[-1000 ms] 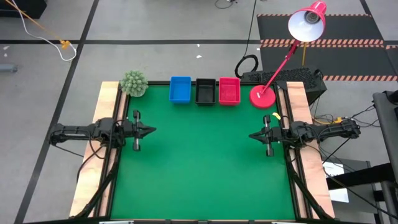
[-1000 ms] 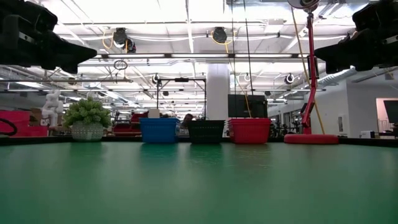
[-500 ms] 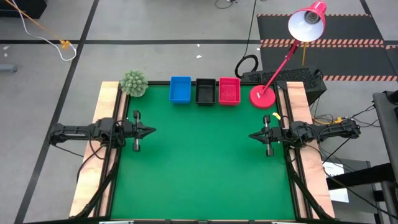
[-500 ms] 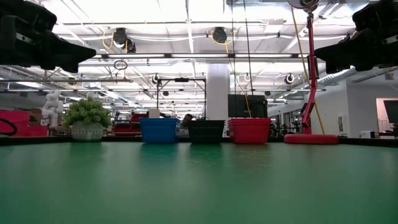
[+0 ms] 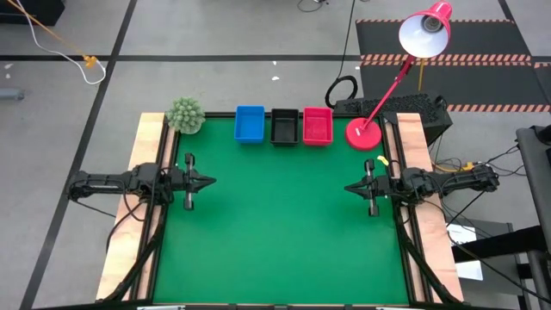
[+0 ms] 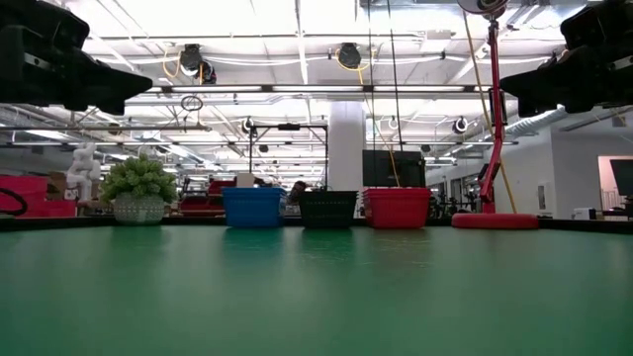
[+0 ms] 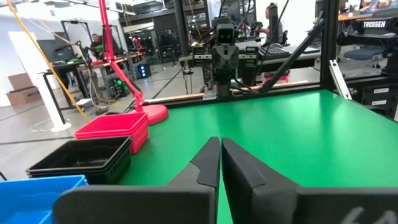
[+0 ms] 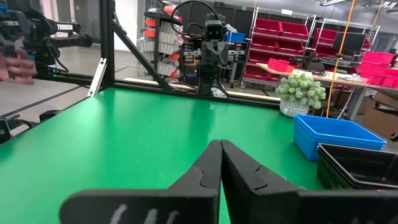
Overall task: Stack baskets by color
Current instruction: Return to Home Position
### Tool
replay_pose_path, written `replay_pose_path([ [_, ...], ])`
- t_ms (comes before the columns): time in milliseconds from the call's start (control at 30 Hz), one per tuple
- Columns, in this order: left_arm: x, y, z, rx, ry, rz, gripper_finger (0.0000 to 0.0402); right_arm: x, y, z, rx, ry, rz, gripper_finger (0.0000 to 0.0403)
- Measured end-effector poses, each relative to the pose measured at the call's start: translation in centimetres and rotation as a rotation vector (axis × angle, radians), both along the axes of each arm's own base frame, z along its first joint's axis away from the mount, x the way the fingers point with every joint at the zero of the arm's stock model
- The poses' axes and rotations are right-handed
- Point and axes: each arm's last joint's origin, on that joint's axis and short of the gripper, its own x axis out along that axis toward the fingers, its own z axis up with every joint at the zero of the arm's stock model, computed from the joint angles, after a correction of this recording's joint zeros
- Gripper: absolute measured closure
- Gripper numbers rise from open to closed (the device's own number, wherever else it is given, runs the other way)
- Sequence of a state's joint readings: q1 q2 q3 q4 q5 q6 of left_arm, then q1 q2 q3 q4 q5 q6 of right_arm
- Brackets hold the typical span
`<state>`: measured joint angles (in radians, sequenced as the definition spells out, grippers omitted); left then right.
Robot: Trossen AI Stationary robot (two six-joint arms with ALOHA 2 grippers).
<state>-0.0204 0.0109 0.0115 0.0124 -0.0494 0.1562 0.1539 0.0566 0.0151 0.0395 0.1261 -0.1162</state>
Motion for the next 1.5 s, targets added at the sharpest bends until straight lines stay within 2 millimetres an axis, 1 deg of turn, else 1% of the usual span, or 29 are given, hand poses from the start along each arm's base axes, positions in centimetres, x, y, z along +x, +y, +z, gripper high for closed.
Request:
replay_pose_path([
  [200,0.01,0.00,0.11,-0.002,-0.017,0.001,0.0366,0.00,0.00,0.00,0.000,0.000,0.000,0.0403],
  [1500,0.00,0.01,0.34,-0.004,-0.040,0.002,0.0364,0.00,0.00,0.01,0.000,-0.001,0.000,0.0403],
])
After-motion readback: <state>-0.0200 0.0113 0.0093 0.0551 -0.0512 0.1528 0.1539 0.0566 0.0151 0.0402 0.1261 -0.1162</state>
